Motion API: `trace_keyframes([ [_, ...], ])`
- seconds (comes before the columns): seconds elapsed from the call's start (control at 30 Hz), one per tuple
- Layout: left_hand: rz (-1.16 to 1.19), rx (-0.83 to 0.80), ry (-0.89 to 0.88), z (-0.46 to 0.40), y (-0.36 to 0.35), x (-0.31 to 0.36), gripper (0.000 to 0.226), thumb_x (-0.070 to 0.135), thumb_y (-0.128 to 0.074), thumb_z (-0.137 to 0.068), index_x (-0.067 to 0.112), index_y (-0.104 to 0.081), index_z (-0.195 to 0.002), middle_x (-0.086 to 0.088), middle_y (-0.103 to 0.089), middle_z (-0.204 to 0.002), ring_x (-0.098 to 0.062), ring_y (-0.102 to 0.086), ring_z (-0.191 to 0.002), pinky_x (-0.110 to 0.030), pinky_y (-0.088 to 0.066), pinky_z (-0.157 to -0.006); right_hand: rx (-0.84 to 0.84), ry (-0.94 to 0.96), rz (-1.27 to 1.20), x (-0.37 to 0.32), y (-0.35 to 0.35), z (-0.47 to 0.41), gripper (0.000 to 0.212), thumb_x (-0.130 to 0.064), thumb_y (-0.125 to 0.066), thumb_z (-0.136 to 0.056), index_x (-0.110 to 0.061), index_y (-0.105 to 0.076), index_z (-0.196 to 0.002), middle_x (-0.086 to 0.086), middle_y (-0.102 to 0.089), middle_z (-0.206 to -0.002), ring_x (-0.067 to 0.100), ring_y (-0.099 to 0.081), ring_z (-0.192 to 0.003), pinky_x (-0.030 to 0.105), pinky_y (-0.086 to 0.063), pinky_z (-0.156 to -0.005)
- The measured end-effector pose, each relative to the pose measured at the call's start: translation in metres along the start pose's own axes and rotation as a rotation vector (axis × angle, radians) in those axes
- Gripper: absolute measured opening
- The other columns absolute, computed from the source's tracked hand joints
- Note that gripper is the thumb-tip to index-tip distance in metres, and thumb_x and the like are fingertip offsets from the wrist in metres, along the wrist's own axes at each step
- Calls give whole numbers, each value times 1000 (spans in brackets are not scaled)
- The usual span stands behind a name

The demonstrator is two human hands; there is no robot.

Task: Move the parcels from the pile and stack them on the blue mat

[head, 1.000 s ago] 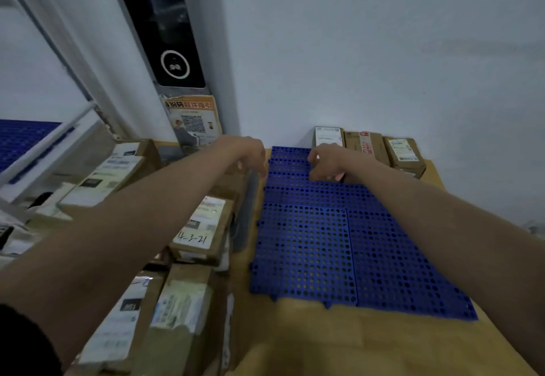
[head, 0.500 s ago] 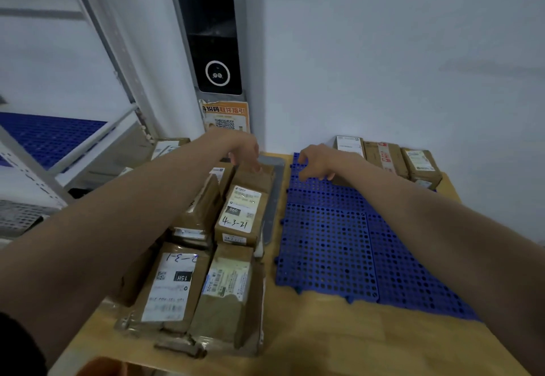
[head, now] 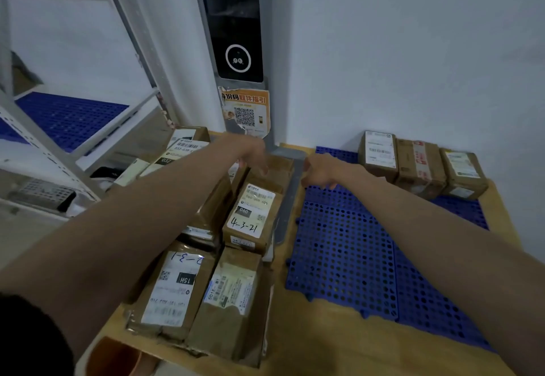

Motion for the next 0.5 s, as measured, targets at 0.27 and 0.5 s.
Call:
trace_keyframes([
  [0.27, 26, 28, 56, -62, -22, -4, 48, 45, -61, -89, 9, -59, -121, -9, -61, -115, -27, -61, -91, -38, -55, -85, -68, -34, -94, 22, -30, -58, 45, -28, -59, -94, -3, -53, -131, 13, -64, -94, 30, -68, -88, 38, -60, -73],
  [0.5, 121, -99, 146, -112, -48, -19, 40, 39, -66, -90, 6, -65, -112, -13, -65, -115, -32, -64, -98, -39, -56, -84, -93, -47, -190, 36, -61, -117, 43, -28, -57, -96, -2, -52, -130, 10, -60, -83, 32, -70, -83, 39, -61, -68],
])
Point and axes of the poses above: each hand's wrist, its own z-axis away from the middle knuckle, its own y-axis out of the back of the hand, x = y × z, the point moved 6 cm from there along -z, towards the middle knuckle
